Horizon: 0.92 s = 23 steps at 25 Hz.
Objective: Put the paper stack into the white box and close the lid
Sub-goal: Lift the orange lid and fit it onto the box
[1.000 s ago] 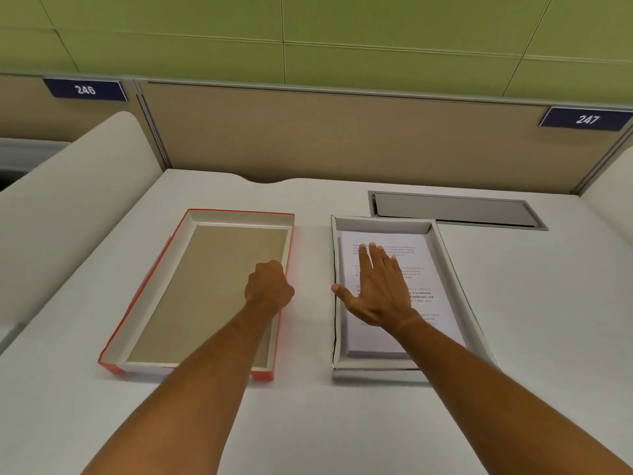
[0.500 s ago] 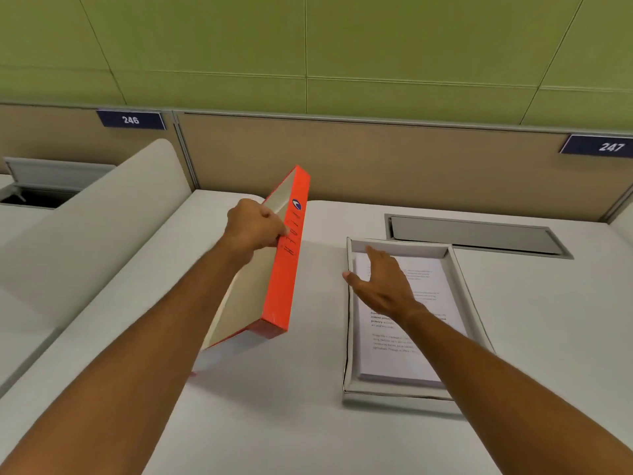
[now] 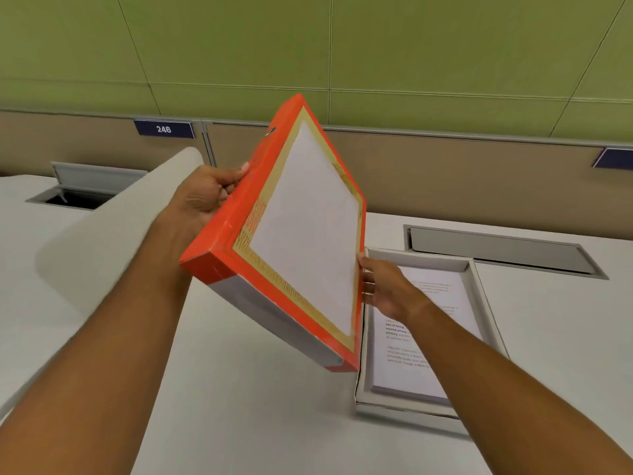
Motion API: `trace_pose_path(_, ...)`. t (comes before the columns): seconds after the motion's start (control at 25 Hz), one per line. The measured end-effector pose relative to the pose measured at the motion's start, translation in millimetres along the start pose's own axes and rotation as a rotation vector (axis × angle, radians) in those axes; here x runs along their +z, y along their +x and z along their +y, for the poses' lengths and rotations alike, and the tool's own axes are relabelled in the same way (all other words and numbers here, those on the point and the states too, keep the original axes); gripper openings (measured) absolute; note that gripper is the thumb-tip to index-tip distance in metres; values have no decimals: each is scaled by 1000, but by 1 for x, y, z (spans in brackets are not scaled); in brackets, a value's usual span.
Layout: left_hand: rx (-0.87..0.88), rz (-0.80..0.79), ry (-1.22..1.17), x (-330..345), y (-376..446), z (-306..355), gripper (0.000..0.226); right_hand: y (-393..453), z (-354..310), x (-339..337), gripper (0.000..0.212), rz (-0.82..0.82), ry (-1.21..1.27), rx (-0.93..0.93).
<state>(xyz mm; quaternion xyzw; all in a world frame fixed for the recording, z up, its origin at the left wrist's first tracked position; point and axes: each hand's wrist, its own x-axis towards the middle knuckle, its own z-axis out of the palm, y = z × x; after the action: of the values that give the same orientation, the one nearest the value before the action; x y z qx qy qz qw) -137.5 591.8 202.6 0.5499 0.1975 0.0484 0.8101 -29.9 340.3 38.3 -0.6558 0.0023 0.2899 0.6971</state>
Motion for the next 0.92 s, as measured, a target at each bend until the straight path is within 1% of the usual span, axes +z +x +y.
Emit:
trace_pose_path(0.08,-19,5,-55,-9,5,-9,19,1,-3,-8,24,67,38,-35)
trace_pose_path(0.16,1,62,-35,-16,14,-21,28,0,-9,-26,24,129,28,-46)
trace_pose_path(0.24,37,128,127,-18,26,-33,27,-3,-14,-50,24,177,6,-56)
trace_pose_path(0.32,30,149,305,-13,36,-52,21,-9,-18,-76,26,233,-20,-62)
trace_pose_path(0.44,2,110,452,5,49,-87,16,-21,-19,-112,25,285,-35,-57)
trace_pose_path(0.6,-117,9,441,35,62,-129,29,-42,-11,-158,27,325,-17,-17)
trace_pose_path(0.72,-170,-40,494,58,70,-162,30,-57,-2,-187,31,352,17,21)
trace_pose_path(0.92,-211,-15,474,84,77,-208,27,-69,12,-218,33,442,29,16)
